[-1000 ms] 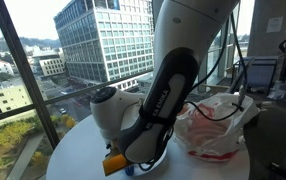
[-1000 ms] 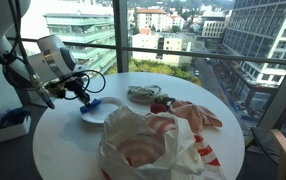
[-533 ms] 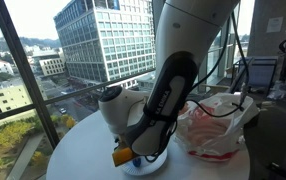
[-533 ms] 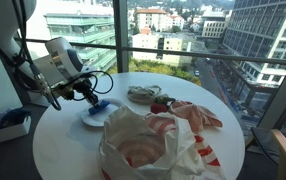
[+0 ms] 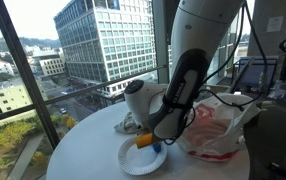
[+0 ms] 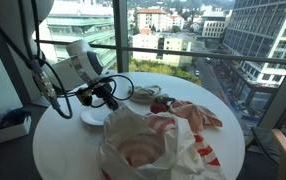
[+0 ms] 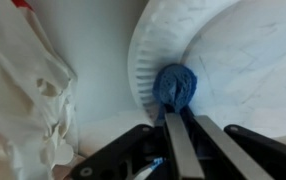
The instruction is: Use the blue sponge to wipe the white plate.
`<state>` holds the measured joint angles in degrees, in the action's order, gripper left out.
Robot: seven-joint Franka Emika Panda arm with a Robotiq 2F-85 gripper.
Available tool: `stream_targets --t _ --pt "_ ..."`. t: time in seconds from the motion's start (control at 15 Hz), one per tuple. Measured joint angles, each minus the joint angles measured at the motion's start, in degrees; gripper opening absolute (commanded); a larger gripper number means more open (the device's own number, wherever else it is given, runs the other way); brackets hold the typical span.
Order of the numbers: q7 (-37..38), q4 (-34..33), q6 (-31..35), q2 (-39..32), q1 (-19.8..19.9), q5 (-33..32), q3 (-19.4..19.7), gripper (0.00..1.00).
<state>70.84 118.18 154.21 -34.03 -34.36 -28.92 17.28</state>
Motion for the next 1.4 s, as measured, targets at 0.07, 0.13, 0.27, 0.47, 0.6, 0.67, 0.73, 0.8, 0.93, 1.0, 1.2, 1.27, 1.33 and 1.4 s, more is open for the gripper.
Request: stream_targets --t 0.07,0.13,0.27,0.47,0.6,0.67,0.73,0.8,0.93,1.0,1.2,1.27,1.33,1.4 --pt "0.0 0.0 0.0 0.0 0.0 -0.1 -0.3 0.04" --pt "-0.1 0.0 0.0 0.1 0.0 -0.1 -0.7 0.04" --pt "-0.3 -0.3 0.2 0.2 -0.1 -0.2 -2.6 0.04" --pt "-0.3 -1.4 0.3 0.2 -0.6 0.0 -6.8 0.04" --pt "-0.3 -2.0 0.3 0.1 -1.0 0.2 -8.9 0.05" --pt "-0.3 -2.3 0.3 0.1 -1.1 0.4 -9.6 0.06" --pt "-0.3 -2.5 0.3 0.1 -1.1 0.6 -9.9 0.35" --pt "-0.3 -2.5 0.3 0.1 -1.0 0.6 -10.0 0.35" --pt "-0.6 -2.5 0.2 0.1 -0.7 1.0 -10.2 0.49" --pt "-1.1 -2.5 0.1 0.2 -0.5 1.4 -10.4 0.56" --pt "-4.3 -2.2 -1.7 1.7 0.7 2.8 -11.8 0.79" --pt "-5.2 -2.1 -2.9 2.8 1.0 3.2 -12.2 0.87" --pt "-6.2 -2.0 -4.4 4.2 1.3 3.3 -12.6 0.94" --pt "-7.3 -1.7 -6.0 5.9 1.7 3.5 -13.1 0.99"
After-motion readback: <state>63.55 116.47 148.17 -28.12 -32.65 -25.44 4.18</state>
